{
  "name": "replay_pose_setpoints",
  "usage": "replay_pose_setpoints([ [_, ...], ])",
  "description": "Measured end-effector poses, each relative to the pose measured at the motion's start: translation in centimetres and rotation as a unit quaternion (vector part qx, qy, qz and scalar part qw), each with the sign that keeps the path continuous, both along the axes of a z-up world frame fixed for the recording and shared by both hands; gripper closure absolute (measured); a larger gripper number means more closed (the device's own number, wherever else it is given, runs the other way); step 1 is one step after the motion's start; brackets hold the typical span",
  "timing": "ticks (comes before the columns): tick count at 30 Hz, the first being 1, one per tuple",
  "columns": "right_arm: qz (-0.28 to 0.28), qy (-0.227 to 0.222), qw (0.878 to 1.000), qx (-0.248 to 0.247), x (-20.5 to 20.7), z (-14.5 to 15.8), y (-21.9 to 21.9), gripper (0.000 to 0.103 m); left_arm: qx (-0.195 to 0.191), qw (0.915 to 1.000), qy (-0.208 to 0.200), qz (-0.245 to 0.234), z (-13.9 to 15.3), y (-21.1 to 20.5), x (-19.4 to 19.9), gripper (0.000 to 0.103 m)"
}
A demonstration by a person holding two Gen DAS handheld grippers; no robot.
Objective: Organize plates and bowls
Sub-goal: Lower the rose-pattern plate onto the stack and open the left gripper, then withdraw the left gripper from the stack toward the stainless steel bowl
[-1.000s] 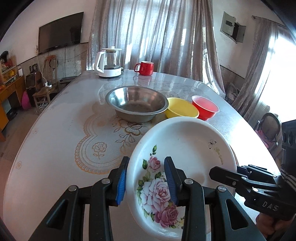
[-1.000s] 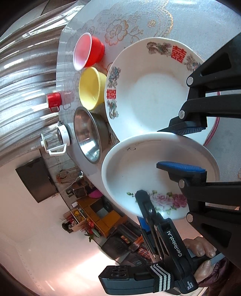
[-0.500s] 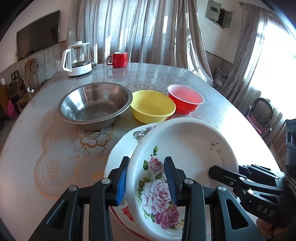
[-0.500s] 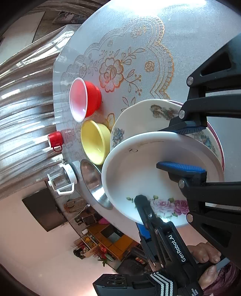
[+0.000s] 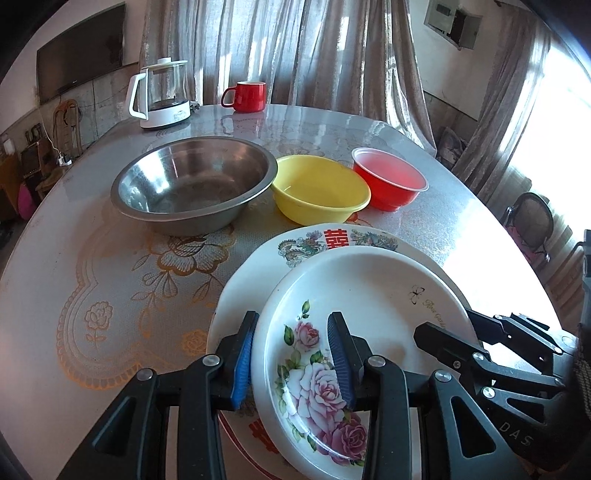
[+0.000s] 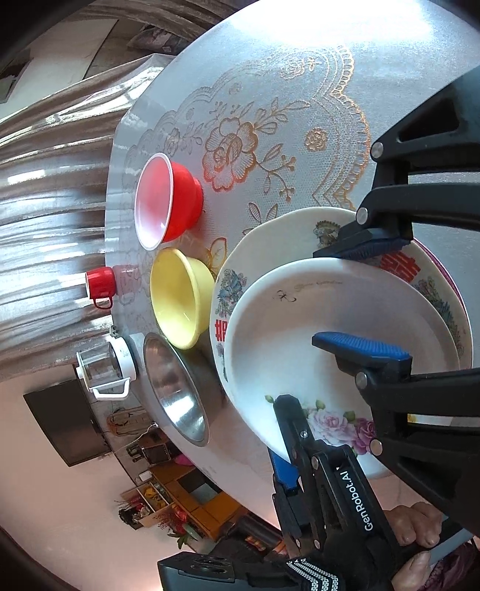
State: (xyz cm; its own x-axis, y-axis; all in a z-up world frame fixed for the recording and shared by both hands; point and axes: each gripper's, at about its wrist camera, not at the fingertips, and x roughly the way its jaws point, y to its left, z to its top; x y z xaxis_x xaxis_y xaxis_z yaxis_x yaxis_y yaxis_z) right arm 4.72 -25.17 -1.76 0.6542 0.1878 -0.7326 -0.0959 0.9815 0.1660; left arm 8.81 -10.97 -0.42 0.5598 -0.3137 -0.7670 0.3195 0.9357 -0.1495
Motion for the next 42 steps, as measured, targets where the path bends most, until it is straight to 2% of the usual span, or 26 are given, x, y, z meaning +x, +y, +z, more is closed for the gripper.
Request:
replay_pose_setpoints([
  [3,-0.001,-0.001,1.0,-0.006,0.3,-0.1,0.2,0.064,-0.003,1.0,-0.003,-0.001,0.1,0.1,0.1,0.064],
  [8,-0.003,-0.018,0.999,-0.05,0.2,0.2,0.9,0.064,-0.002,1.0,-0.004,-0.005,0.1,0.1,-0.1,0.059],
  [11,-0.006,-0.025,0.998,-0.056,0.2,0.4,0.7,0.063,0.003,0.9999,-0.008,-0.008,0.1,0.0,-0.2,0.059],
  [20,-0.001,-0.023,0.998,-0.061,0.1,0.2,0.7,0.062,-0.015,0.9999,-0.004,-0.001,0.6,1.1,-0.8,0.058],
  [29,-0.001,-0.024,0.998,-0.059,0.1,0.2,0.6,0.061,-0.03,0.9989,-0.011,0.035,1.3,3.5,-0.9,0.057],
  [37,0.002,-0.026,0.998,-0.055,0.0,0.2,0.6,0.059,-0.022,0.9963,0.02,0.08,-0.7,5.9,-0.4,0.056],
  [42,0.003,-0.028,0.998,-0.06,0.0,0.1,0.8,0.057,-0.022,0.9962,0.016,0.083,-0.6,6.2,-0.9,0.056],
])
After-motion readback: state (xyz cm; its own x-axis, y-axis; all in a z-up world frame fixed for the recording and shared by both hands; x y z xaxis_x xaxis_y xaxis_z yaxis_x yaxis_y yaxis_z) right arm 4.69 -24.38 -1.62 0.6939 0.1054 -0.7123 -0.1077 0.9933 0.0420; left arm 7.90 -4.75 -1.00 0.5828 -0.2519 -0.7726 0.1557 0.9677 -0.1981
